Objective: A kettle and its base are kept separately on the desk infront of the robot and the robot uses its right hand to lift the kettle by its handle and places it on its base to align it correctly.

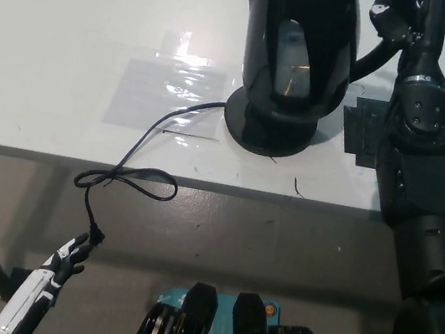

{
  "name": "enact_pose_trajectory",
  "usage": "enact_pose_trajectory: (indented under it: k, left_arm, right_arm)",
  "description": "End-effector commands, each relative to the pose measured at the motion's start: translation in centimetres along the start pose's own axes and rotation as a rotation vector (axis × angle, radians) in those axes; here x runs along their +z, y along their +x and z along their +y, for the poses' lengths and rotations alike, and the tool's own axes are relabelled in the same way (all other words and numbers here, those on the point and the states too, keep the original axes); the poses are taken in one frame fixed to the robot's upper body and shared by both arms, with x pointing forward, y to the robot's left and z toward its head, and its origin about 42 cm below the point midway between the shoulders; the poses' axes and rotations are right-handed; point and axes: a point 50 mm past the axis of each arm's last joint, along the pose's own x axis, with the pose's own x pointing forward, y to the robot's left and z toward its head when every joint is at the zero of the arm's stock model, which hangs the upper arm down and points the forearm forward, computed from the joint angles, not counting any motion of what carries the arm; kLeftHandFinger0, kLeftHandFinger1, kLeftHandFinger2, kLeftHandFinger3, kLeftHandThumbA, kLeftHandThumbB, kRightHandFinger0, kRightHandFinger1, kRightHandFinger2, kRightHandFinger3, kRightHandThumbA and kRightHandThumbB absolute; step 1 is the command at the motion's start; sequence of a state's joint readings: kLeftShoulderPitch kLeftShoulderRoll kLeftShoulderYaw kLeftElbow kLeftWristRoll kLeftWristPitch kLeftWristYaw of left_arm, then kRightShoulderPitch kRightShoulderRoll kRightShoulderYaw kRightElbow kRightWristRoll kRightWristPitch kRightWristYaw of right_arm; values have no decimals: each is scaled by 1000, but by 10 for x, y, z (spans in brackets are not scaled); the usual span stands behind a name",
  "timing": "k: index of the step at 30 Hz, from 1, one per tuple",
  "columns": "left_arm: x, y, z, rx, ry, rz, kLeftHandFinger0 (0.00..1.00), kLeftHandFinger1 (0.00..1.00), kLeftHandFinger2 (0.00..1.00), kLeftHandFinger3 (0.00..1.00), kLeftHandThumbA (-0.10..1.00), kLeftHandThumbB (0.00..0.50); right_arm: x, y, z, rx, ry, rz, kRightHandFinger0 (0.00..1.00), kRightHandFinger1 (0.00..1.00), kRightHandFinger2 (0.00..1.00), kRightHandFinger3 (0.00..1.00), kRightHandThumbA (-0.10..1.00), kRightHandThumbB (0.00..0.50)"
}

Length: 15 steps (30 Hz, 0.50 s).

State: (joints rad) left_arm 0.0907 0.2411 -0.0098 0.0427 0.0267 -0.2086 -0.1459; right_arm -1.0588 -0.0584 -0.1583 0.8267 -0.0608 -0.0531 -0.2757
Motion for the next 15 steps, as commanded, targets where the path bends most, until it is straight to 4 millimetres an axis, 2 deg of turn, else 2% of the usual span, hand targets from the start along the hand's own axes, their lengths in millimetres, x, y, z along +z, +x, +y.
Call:
enact_pose_trajectory:
  k: [1, 3, 6, 9, 12, 13, 14, 15]
  left_arm:
    - [5, 2, 5, -31, 20, -20, 1000, 1000, 1000, 1000, 1000, 388]
    - [5, 2, 4, -30, 21, -20, 1000, 1000, 1000, 1000, 1000, 395]
    - [6, 2, 4, -32, 31, -25, 1000, 1000, 1000, 1000, 1000, 378]
    - [6, 4, 4, -36, 32, -29, 1000, 1000, 1000, 1000, 1000, 367]
    - [5, 3, 4, -39, 34, -29, 1000, 1000, 1000, 1000, 1000, 362]
    - [5, 3, 4, -40, 30, -28, 1000, 1000, 1000, 1000, 1000, 362]
    - [5, 4, 4, -40, 29, -28, 1000, 1000, 1000, 1000, 1000, 362]
    - [5, 3, 3, -40, 28, -21, 1000, 1000, 1000, 1000, 1000, 376]
  right_arm:
    - [73, 18, 16, -9, 93, -231, 0, 110, 472, 577, -100, 105]
    - [67, 17, 17, -11, 83, -221, 0, 115, 475, 548, -100, 124]
    - [63, 17, 19, -16, 85, -210, 0, 122, 489, 537, -100, 113]
    - [58, 17, 24, -9, 142, -186, 0, 173, 569, 548, -100, 111]
    - [53, 15, 28, -4, 176, -166, 0, 185, 537, 567, -100, 105]
    - [51, 13, 31, -2, 184, -159, 0, 132, 465, 530, -100, 105]
    - [50, 12, 32, -1, 186, -156, 0, 132, 465, 530, -100, 105]
    - [48, 11, 35, 1, 189, -145, 0, 97, 447, 470, -100, 110]
